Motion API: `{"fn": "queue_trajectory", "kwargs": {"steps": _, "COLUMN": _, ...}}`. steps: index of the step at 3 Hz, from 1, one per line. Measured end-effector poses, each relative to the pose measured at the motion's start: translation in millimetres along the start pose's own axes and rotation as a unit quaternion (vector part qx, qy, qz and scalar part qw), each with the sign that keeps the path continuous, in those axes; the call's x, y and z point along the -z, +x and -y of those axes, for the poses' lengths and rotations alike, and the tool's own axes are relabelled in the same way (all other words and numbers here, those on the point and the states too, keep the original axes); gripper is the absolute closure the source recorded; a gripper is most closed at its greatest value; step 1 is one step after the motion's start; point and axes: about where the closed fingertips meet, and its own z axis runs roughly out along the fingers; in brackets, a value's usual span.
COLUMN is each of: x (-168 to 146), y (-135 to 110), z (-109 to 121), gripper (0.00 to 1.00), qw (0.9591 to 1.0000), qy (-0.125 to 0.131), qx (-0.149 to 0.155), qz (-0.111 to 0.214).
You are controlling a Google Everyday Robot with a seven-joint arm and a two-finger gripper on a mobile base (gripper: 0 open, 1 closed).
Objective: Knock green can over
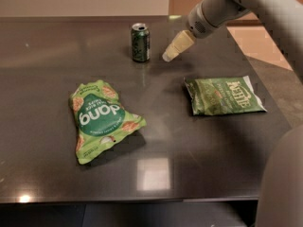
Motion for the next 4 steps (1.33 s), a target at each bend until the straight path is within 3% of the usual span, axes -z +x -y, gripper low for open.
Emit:
{"fn": "queue_trajectory", "kwargs": {"steps": 2, "x": -52, "y": -32, "z": -10, "gripper": 0.0, "qw": 0.9986, "qy": -0.03, "qx": -0.022, "qz": 0.039}}
{"fn": "queue_trajectory", "kwargs": {"steps": 4, "x": -83, "y": -59, "z": -9, "gripper": 0.0, "qw": 0.9946, "qy": -0.045, "qx": -0.051, "qz": 0.078}}
